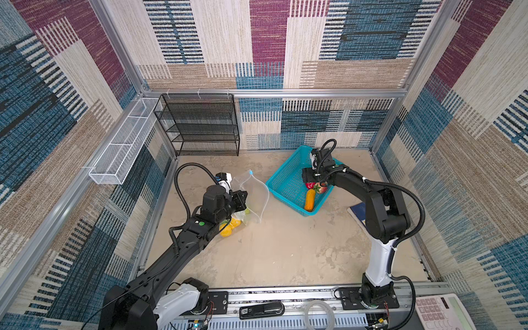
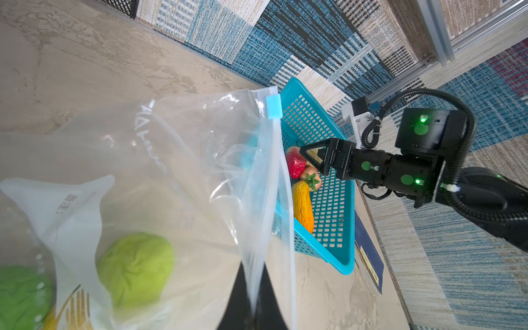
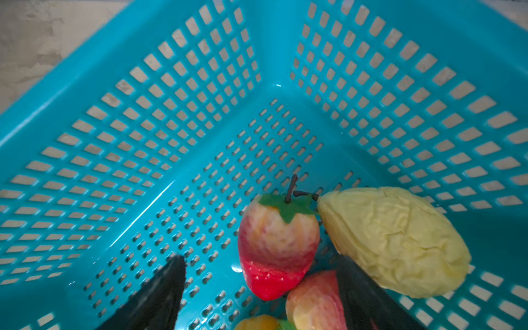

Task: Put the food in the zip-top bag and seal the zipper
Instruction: 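Grasp the red-and-yellow apple in the basket with the right gripper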

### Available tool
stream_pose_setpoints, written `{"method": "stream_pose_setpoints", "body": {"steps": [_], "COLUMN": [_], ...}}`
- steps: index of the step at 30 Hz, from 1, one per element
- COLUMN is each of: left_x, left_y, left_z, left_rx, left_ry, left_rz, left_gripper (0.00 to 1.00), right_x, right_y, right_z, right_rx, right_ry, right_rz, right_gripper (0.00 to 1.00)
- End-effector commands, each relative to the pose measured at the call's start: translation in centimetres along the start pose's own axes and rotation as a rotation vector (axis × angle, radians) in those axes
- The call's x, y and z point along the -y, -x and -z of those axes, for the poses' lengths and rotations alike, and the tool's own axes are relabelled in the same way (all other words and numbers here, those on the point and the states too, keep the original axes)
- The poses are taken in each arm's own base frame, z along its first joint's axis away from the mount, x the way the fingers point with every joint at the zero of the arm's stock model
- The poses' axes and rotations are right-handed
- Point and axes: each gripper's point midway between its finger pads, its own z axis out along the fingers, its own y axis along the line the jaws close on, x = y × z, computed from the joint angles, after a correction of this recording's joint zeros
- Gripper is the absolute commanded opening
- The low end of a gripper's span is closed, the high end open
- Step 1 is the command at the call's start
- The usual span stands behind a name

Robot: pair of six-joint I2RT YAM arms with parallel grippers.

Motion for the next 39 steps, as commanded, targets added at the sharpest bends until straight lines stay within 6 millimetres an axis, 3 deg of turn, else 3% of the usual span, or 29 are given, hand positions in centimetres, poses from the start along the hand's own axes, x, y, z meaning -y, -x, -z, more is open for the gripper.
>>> {"method": "stream_pose_setpoints", "body": {"steps": [1,13,24,32,36,39], "left_x": [0.1,0.1,-0.2,-0.4,-0.4,-0.4], "left_y": [0.5,0.6,0.3,0.3,0.2,0.3], "left_z": [0.1,0.2,-0.1,0.0,0.0,0.0], "left_rx": [0.021,0.024,0.017,0.02,0.016,0.019], "left_ry": [0.002,0.007,0.013,0.022,0.021,0.021], "left_rz": [-0.014,-0.012,-0.011,-0.014,-0.016,-0.015], "left_gripper": [0.0,0.0,0.0,0.0,0.0,0.0], "right_x": [0.8,-0.5,0.6,0.9,0.5,0.0], "right_y": [0.1,-1.0,-1.4,-1.3,0.1,0.9], "right_z": [-0.5,-3.4,-5.8,-6.3,-5.8,-4.9], "right_rx": [0.005,-0.04,-0.056,-0.047,-0.016,0.01], "right_ry": [-0.05,0.023,-0.047,-0.061,-0.049,-0.024], "right_rz": [-0.016,-0.018,0.008,0.02,0.025,0.024], "right_gripper": [0.85,0.83,0.82,0.72,0.59,0.56]}}
